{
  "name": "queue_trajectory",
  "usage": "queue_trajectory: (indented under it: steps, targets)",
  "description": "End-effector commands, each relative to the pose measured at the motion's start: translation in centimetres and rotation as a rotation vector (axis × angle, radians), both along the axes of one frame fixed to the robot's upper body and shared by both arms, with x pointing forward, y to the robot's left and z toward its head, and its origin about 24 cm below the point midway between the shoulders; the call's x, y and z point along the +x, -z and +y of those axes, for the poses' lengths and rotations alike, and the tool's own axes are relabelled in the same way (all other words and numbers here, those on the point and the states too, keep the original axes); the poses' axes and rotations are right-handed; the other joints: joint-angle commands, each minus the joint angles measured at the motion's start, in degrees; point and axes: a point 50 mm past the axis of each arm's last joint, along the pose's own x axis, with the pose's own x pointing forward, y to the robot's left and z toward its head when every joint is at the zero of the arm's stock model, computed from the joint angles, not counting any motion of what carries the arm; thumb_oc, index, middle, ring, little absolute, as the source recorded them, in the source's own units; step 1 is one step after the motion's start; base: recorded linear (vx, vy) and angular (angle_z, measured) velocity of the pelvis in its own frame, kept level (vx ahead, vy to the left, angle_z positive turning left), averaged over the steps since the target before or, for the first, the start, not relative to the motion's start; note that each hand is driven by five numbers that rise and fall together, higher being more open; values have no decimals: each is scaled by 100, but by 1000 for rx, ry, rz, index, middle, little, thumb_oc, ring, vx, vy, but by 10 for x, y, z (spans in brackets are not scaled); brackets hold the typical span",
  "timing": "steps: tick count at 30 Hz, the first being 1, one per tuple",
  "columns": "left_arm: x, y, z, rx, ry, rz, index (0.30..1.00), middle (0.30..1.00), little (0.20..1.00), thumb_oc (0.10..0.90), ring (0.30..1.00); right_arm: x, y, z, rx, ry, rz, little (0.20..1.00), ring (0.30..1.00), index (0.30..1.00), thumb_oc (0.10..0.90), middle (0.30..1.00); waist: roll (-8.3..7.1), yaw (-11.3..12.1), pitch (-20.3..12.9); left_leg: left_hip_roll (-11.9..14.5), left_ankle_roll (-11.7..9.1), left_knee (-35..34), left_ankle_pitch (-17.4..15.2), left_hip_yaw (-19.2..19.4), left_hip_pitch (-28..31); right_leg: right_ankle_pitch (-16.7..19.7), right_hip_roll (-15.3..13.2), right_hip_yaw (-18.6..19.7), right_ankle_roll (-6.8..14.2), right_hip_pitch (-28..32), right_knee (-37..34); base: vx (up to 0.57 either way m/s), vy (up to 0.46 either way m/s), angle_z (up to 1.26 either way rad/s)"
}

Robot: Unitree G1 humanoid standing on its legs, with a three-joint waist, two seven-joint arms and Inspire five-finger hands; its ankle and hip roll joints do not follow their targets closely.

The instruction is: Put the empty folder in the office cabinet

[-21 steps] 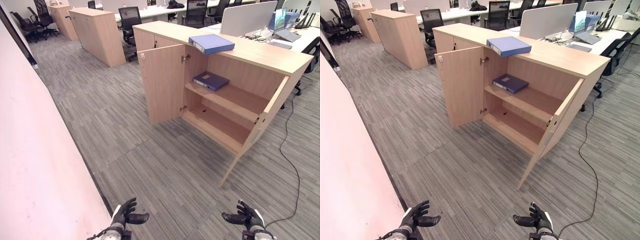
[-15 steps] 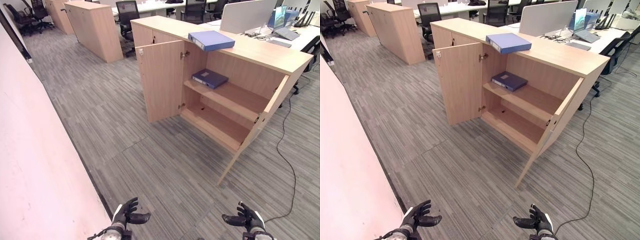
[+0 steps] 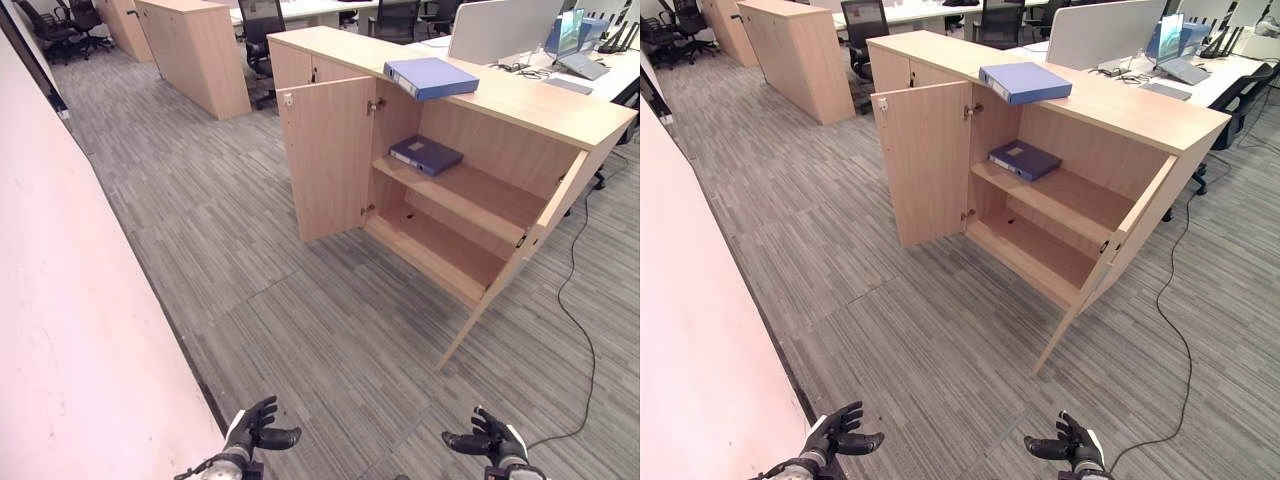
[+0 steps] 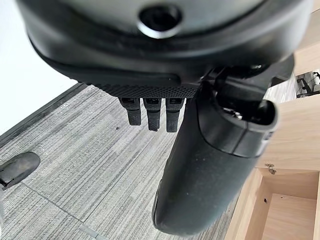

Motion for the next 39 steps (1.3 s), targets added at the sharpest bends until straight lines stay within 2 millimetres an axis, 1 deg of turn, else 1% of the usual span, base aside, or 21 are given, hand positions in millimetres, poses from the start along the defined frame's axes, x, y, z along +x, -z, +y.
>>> queue_trajectory:
  steps: [1,13,23,25,28,29,32,33,34,35,36,37,38,39]
  targets:
    - [27,-18,11,39,33,-126,900,900,900,800,900,29,-14,-3,-23,-29,-111,900,900,900,800,900,-67,58,-32,321,-330,76,-45,-230,140,-309,-485,-27,587,64,319,0,0,0]
    - [27,-18,12,32,21,-125,900,900,900,800,900,27,-12,-1,-21,-43,-99,900,900,900,800,900,-28,62,-30,378,-372,96,-8,-266,152,-400,-388,-39,526,131,285,8,-14,2]
    - [26,-17,10,24,21,-118,900,900,900,800,900,24,-11,-3,-24,-44,-88,900,900,900,800,900,19,32,-31,464,-434,151,45,-281,137,-489,-266,-51,443,173,235,0,-32,0]
    - [27,-17,11,25,17,-119,900,900,900,800,900,23,-11,-2,-21,-43,-84,900,900,900,800,900,27,25,-12,511,-455,262,32,-302,86,-541,-227,-26,407,165,265,-9,-94,1]
    - [27,-18,13,20,5,-120,900,900,900,800,900,22,-11,-5,-27,-55,-77,900,900,900,800,900,18,17,62,638,-499,652,-21,-339,-105,-675,-164,35,296,78,441,-29,-90,1]
    - [27,-18,13,20,5,-120,900,900,900,800,900,22,-11,-5,-27,-55,-77,900,900,900,800,900,19,16,60,643,-500,665,-27,-342,-115,-679,-162,34,294,72,447,-18,-100,1]
    - [29,-19,15,14,-4,-124,900,900,900,800,900,23,-12,-8,-30,-64,-75,900,900,900,800,900,-23,10,160,850,-587,1326,-85,-411,-402,-867,-81,96,145,21,628,-15,-134,0]
    - [30,-20,16,11,-7,-130,900,900,900,800,900,23,-13,-8,-33,-69,-80,900,900,900,800,900,-36,15,217,1016,-658,1746,-12,-434,-609,-940,-30,95,74,30,666,-6,-144,3]
    - [31,-21,16,10,-5,-134,900,900,900,800,900,23,-14,-10,-39,-76,-79,900,900,900,800,900,-44,29,264,1164,-735,2037,173,-455,-749,-1012,24,99,15,75,666,-2,-105,5]
    - [31,-21,16,10,-5,-134,900,900,900,800,900,23,-14,-10,-39,-76,-79,900,900,900,800,900,-36,23,262,1183,-744,2064,166,-471,-770,-1016,38,92,6,73,664,21,-171,9]
    - [35,-23,15,11,4,-145,900,900,900,800,900,23,-16,-13,-49,-88,-78,900,900,900,800,900,-47,65,394,1503,-947,2793,714,-660,-1092,-1141,167,68,-143,175,692,11,-127,4]
    - [35,-23,15,11,4,-145,900,900,900,800,900,23,-16,-13,-49,-88,-78,900,900,900,800,900,-45,62,393,1506,-947,2798,712,-665,-1098,-1141,169,64,-144,174,691,53,-226,7]
    - [38,-25,15,11,3,-157,900,900,900,800,900,24,-16,-13,-57,-110,-71,900,900,900,800,900,-125,150,490,1520,-1013,3364,1093,-871,-1360,-1221,190,16,-256,289,716,65,-134,2]
    - [38,-25,15,6,-5,-161,900,900,900,800,900,24,-16,-11,-57,-127,-64,900,900,900,800,900,-131,178,547,1557,-1006,3474,1150,-947,-1484,-1292,208,7,-269,366,747,94,-131,7]
